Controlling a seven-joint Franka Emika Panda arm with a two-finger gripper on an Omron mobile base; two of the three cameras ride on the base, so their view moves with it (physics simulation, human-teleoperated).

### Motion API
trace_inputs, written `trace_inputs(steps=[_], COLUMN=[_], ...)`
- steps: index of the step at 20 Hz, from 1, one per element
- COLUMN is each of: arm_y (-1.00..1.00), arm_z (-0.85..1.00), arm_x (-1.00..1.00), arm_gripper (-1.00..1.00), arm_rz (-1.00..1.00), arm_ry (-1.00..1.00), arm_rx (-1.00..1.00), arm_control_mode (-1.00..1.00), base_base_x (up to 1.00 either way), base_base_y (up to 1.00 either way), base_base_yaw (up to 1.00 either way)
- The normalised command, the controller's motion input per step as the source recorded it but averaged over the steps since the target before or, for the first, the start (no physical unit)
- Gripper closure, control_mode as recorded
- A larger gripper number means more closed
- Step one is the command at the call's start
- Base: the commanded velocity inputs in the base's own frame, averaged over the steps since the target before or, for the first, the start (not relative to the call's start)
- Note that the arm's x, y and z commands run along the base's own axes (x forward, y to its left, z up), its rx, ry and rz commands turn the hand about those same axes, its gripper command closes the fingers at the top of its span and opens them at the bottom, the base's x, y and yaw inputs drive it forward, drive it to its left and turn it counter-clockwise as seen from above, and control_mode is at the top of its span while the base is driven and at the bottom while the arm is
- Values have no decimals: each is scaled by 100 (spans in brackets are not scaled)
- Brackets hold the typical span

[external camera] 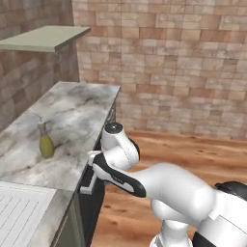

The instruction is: Turn on the sink faucet. Then move the eggplant from the counter to the sink. Turn off the sink. Move the vegetable from the sink to the pot next to the stove. Finally move the pot to the front right burner.

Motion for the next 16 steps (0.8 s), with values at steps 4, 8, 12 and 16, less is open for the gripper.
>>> trace_inputs(steps=[4, 8, 12, 16], arm_y=[0, 0, 0, 0], arm_z=[0, 0, 0, 0], arm_x=[0, 0, 0, 0], arm_gripper=[100, 100, 100, 100], arm_rz=[0, 0, 0, 0], arm_ry=[0, 0, 0, 0], arm_rx=[0, 0, 0, 0], arm_control_mode=[100, 100, 100, 100], base_base_x=[-8, -9, -7, -13], base_base_y=[-33, -34, -33, -34], base_base_yaw=[-54, -54, -53, -53])
